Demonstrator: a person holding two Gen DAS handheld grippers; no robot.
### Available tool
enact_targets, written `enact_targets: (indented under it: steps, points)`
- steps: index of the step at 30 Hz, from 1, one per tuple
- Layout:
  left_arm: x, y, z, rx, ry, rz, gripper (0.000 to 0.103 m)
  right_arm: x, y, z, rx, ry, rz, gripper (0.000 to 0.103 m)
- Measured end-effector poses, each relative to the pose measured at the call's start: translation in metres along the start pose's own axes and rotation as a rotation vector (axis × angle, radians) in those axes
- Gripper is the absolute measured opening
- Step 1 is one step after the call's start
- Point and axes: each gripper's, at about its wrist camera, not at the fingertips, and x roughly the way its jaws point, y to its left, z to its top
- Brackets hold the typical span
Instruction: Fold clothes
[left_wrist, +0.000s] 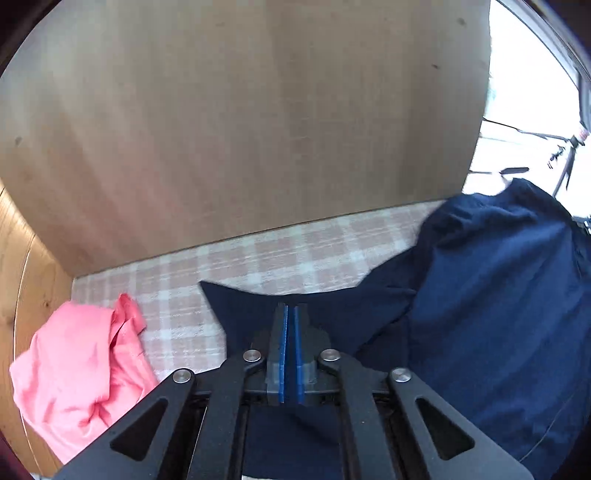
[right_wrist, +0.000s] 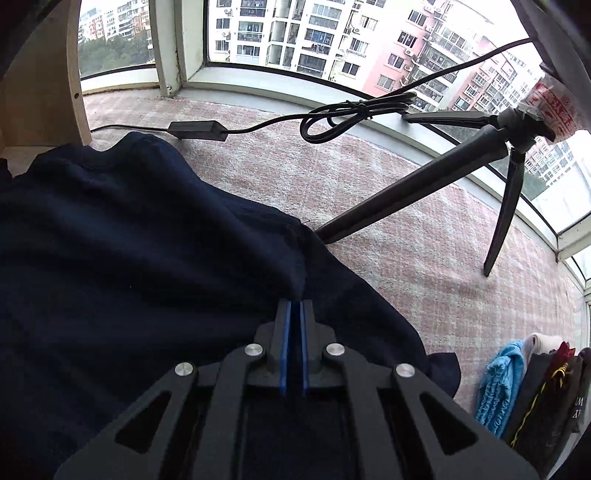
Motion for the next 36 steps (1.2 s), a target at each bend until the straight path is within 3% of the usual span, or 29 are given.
enact_targets:
  steps: [2, 4, 6, 7, 9, 10, 15, 19, 21, 23, 24, 26, 29, 32, 36]
  points:
    - [0.009, -0.019, 0.01, 0.092, -0.016, -0.054, 0.029, -0.001, -0.001, 0.005, 0.026, -0.012, 0.038, 0.011]
    - [0.024, -0.036, 0.019, 0.173, 0.002, -0.083, 0.034, 0.0, -0.005, 0.009, 0.079, -0.001, 0.093, 0.012]
    - [0.038, -0.049, 0.024, 0.238, 0.046, -0.115, 0.034, 0.002, -0.006, 0.009, 0.089, 0.008, 0.093, 0.012]
    - [0.045, -0.053, 0.024, 0.262, 0.081, -0.121, 0.032, 0.003, -0.006, 0.009, 0.095, 0.013, 0.094, 0.012]
    - [0.058, -0.055, 0.018, 0.273, 0.146, -0.12, 0.005, 0.004, -0.006, 0.008, 0.093, 0.017, 0.086, 0.012]
    - [0.065, -0.057, 0.015, 0.278, 0.178, -0.12, 0.001, 0.005, -0.006, 0.006, 0.092, 0.021, 0.082, 0.012]
    - [0.054, -0.043, 0.019, 0.167, 0.137, -0.068, 0.001, 0.019, -0.01, -0.006, 0.118, 0.055, 0.081, 0.012]
    - [0.026, 0.013, 0.04, -0.088, -0.067, 0.128, 0.0, 0.022, -0.013, -0.009, 0.16, 0.042, 0.097, 0.012]
    - [0.034, 0.024, 0.043, -0.104, -0.006, 0.093, 0.0, 0.022, -0.013, -0.008, 0.16, 0.047, 0.095, 0.012]
    - [0.034, 0.019, 0.042, -0.053, 0.002, 0.085, 0.008, 0.022, -0.012, -0.006, 0.153, 0.048, 0.088, 0.012]
    - [0.033, 0.012, 0.04, -0.019, 0.003, 0.068, 0.011, 0.022, -0.012, -0.005, 0.149, 0.048, 0.084, 0.014]
    - [0.034, -0.005, 0.037, 0.047, 0.013, 0.006, 0.027, 0.021, -0.014, -0.004, 0.159, 0.045, 0.085, 0.017]
    - [0.043, -0.035, 0.032, 0.151, 0.007, -0.044, 0.029, 0.019, -0.02, -0.001, 0.198, 0.025, 0.103, 0.017]
    - [0.074, -0.045, 0.033, 0.18, 0.062, 0.048, 0.028, 0.02, -0.019, 0.003, 0.191, 0.018, 0.117, 0.017]
    - [0.041, -0.011, 0.028, 0.027, 0.032, 0.084, 0.025, 0.011, -0.019, 0.006, 0.183, -0.005, 0.072, 0.017]
